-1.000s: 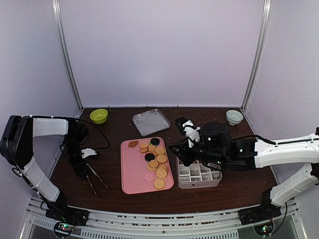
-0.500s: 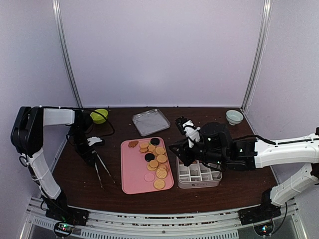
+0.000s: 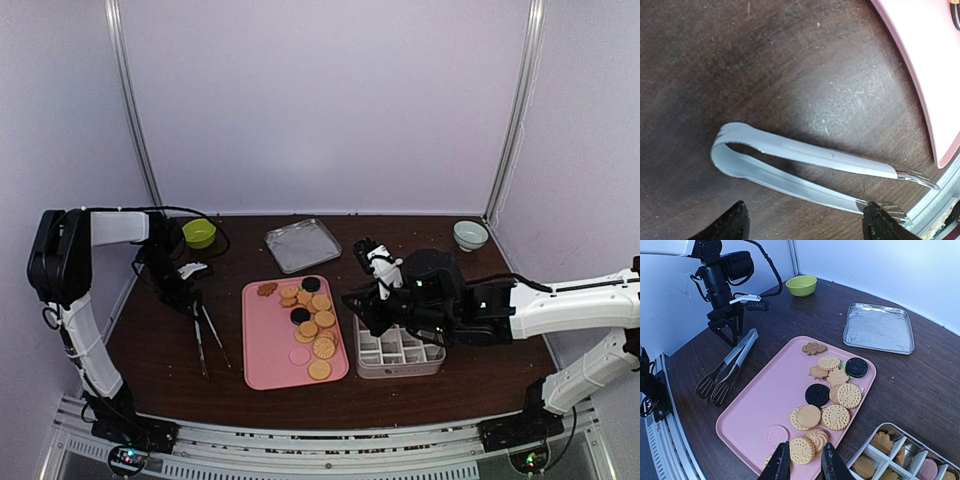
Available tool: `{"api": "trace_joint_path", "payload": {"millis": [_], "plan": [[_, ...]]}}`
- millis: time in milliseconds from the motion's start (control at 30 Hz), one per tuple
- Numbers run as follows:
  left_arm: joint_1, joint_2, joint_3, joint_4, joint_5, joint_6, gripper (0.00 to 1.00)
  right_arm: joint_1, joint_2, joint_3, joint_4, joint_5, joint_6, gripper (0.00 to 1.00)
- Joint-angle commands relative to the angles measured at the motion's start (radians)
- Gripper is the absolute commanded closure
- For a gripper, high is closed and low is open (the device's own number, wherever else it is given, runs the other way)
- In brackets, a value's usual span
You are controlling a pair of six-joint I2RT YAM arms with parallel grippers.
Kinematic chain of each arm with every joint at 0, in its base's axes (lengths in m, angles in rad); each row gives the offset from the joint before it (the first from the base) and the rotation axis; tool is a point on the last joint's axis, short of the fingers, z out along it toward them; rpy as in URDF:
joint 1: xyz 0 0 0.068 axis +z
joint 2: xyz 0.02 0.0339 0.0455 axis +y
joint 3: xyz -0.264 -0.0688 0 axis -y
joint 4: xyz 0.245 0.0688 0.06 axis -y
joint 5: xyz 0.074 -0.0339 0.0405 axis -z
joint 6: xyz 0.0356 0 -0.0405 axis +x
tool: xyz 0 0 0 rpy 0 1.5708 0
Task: Pack the cookies
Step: Adjust the clamp at the center of the board.
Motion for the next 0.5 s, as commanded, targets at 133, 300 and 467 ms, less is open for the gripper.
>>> {"api": "trace_joint_path", "payload": {"millis": [133, 300, 467], "plan": [[0.005, 0.038, -0.011, -0.017, 0.018, -0.018, 0.29, -0.005, -0.006, 0.012, -0.006, 0.039, -0.005, 0.77], [-0.014, 0.067, 0.011, -0.016, -0.015, -0.014, 0.35, -0.005, -0.004, 0.022, -0.018, 0.044, -0.002, 0.78], [-0.050, 0.091, 0.029, -0.016, -0.039, -0.020, 0.37, -0.005, -0.010, 0.028, -0.031, 0.051, -0.002, 0.79]]}}
